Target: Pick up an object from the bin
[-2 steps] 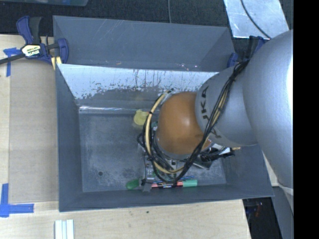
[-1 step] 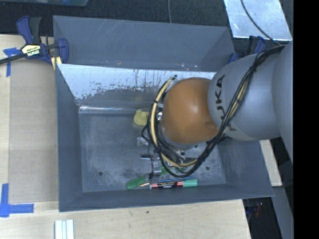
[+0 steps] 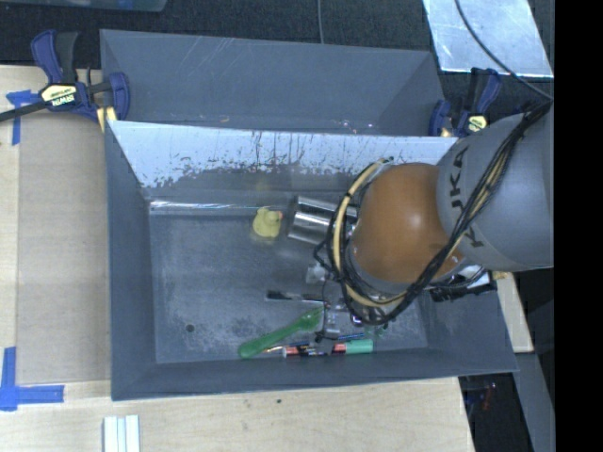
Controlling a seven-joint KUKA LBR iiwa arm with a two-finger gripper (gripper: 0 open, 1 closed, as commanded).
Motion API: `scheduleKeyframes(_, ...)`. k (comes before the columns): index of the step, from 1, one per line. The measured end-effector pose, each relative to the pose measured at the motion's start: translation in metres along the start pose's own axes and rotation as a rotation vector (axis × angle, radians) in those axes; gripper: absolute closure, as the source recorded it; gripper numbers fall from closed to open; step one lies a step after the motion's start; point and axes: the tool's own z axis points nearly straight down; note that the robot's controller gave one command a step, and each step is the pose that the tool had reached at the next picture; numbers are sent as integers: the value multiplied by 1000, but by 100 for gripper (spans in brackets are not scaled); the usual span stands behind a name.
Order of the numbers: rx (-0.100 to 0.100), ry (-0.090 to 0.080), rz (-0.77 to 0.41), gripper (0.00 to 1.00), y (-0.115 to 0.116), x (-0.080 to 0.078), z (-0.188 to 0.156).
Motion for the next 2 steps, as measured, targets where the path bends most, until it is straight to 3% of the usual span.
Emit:
scheduleKeyframes(1, -5, -8, -112, 0, -62, -14, 29)
scheduleKeyframes(2, -5, -6, -239, 100, -67, -12, 28)
